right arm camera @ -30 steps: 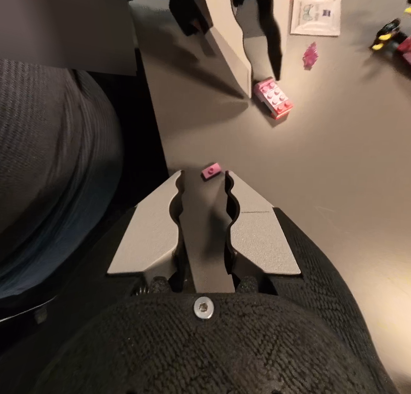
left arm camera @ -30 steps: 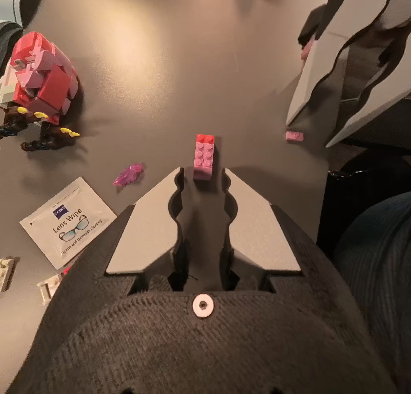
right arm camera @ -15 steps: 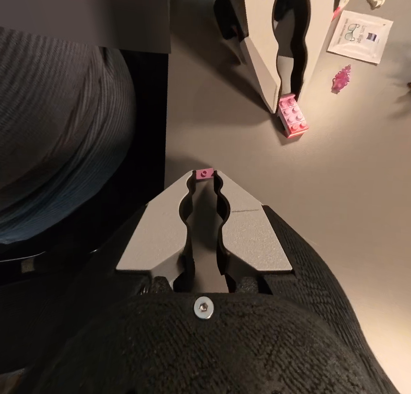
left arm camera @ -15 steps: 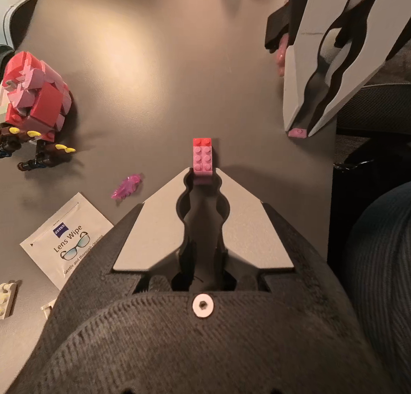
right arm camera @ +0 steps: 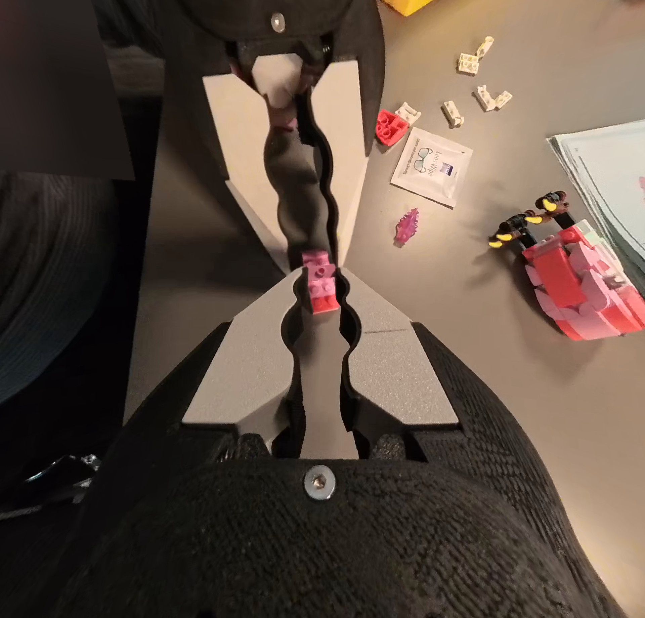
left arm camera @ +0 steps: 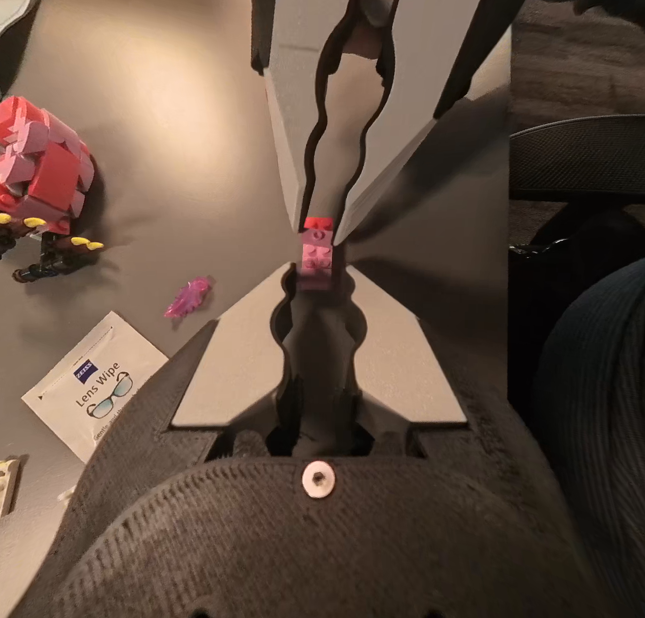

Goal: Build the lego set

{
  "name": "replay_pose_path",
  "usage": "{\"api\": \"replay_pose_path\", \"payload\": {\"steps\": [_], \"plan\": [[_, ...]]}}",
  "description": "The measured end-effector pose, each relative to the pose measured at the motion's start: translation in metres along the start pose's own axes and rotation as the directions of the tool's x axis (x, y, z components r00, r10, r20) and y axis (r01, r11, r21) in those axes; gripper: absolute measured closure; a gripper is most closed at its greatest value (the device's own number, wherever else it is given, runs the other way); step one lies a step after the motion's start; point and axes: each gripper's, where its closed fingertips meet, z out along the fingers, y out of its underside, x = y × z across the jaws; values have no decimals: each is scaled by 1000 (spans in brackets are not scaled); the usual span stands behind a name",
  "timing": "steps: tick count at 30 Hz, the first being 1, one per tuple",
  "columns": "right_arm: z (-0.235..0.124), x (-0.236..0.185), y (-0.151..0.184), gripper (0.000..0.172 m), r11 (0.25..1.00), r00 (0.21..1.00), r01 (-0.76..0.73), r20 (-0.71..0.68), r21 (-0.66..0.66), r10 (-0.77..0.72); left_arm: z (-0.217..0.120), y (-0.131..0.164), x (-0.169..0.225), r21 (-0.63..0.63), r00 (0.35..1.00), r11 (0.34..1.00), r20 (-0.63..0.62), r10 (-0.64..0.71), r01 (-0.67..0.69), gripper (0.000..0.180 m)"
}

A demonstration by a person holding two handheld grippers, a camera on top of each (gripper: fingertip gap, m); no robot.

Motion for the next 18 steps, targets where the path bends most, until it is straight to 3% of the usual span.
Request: {"api": "replay_pose_path", "payload": {"steps": [2, 6, 18], "plan": [[2, -1, 0, 157, 1000, 1000, 3, 14, -3, -3, -1, 1, 3, -1, 1000, 1000, -22, -8, 8, 148], [4, -2, 0, 157, 1000, 999, 14, 31, -13, -14, -2, 2, 2, 2, 1000, 1000, -9, 16, -16, 164], [7, -6, -1, 158, 1000, 997, 13, 78, -22, -11, -3, -1, 2, 22, 999, 999, 8, 49, -49, 165]]}}
